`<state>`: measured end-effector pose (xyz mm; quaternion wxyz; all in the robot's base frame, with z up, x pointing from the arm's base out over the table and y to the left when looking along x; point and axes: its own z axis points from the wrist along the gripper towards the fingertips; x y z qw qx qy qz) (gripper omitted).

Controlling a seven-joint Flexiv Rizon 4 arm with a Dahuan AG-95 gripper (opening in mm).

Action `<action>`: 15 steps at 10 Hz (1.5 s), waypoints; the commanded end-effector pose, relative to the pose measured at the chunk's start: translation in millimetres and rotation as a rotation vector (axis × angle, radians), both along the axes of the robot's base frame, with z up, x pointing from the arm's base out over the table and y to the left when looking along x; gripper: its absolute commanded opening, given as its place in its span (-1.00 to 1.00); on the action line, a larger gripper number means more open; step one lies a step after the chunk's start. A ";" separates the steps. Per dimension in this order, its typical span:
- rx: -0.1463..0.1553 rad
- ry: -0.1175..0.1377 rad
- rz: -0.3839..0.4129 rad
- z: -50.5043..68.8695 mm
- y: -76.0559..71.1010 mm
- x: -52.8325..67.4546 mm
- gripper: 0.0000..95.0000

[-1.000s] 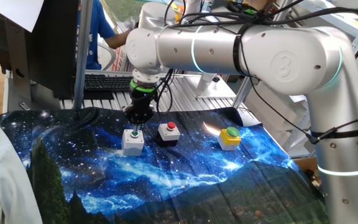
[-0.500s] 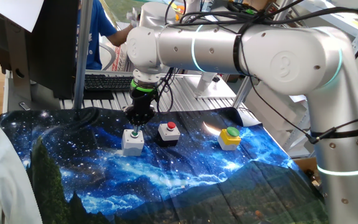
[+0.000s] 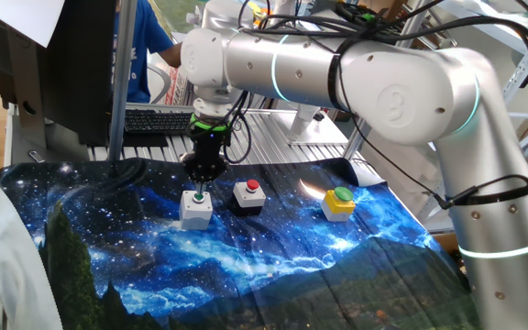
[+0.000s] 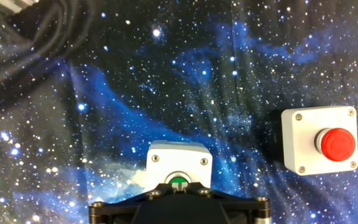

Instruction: Press three buttons from left to right in sequence

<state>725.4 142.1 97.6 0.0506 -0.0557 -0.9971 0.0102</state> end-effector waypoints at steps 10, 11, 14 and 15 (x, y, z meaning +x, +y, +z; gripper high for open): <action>-0.018 -0.014 0.002 -9.9 0.0 -2.2 -1.00; -0.017 -0.014 0.002 -10.7 -1.4 -2.2 -1.00; -0.011 -0.008 0.001 -15.3 -3.9 -1.8 -1.00; -0.005 -0.008 -0.007 -15.9 -3.3 -2.3 -1.00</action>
